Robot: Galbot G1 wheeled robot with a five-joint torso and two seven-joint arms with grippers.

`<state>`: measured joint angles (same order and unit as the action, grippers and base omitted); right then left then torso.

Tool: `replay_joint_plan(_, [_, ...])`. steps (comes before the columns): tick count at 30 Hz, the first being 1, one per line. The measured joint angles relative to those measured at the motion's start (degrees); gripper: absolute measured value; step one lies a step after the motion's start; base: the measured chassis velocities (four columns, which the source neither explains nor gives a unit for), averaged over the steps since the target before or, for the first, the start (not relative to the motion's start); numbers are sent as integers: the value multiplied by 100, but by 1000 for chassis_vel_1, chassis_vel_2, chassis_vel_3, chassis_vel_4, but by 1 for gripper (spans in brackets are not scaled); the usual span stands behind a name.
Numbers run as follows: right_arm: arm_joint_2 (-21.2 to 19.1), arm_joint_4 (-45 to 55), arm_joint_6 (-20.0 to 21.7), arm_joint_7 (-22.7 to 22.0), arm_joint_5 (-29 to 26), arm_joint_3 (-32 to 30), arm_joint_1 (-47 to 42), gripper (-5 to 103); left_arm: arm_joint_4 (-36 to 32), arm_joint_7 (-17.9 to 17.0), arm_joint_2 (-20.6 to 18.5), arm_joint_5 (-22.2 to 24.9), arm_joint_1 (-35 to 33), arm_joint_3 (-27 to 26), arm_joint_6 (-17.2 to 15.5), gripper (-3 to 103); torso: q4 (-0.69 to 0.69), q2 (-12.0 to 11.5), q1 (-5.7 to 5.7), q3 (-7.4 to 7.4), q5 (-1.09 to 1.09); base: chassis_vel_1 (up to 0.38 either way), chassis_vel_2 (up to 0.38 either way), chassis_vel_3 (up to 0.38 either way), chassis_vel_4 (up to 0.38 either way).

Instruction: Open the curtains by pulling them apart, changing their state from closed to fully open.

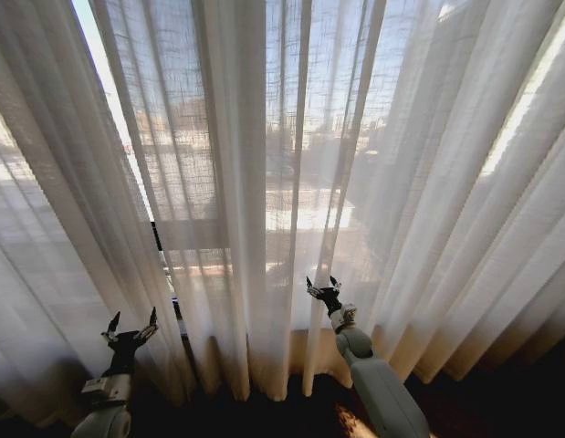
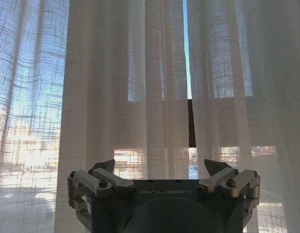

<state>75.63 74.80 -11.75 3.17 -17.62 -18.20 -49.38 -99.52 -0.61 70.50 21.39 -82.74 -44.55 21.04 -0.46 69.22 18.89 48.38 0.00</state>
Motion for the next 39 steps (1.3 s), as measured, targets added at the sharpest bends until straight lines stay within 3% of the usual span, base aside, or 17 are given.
replay_joint_plan(1, [-2,6,-13,3,0,-3,-25,80,0,0,0,0,0,0,0,100,0,0,0,0,0,0,0,0,0])
replay_joint_plan(3, [-9,14,-20,7,0,-8,-40,80,0,0,0,0,0,0,0,100,0,0,0,0,0,0,0,0,0])
replay_joint_plan(10, [-47,69,-65,119,14,-49,-213,48,0,0,0,0,0,0,0,100,-1,1,0,0,0,0,0,0,0])
replay_joint_plan(12, [-47,76,-65,116,14,-49,-230,48,0,0,0,0,0,0,0,100,-1,1,0,0,0,0,0,0,0])
replay_joint_plan(18, [23,-24,-346,379,-72,-160,-233,20,0,0,0,0,0,0,0,100,-1,1,0,0,0,0,0,0,0])
replay_joint_plan(21, [28,-36,-447,525,-83,-210,-229,15,0,0,0,0,0,0,0,100,-1,1,0,0,0,0,0,0,0])
replay_joint_plan(23, [30,-23,-490,552,-82,-240,-242,4,0,0,0,0,0,0,0,100,0,1,0,0,0,0,0,0,0])
replay_joint_plan(39, [-83,-62,-424,806,-190,-381,-317,0,0,0,0,0,0,0,0,100,0,1,0,-1,0,0,0,0,0])
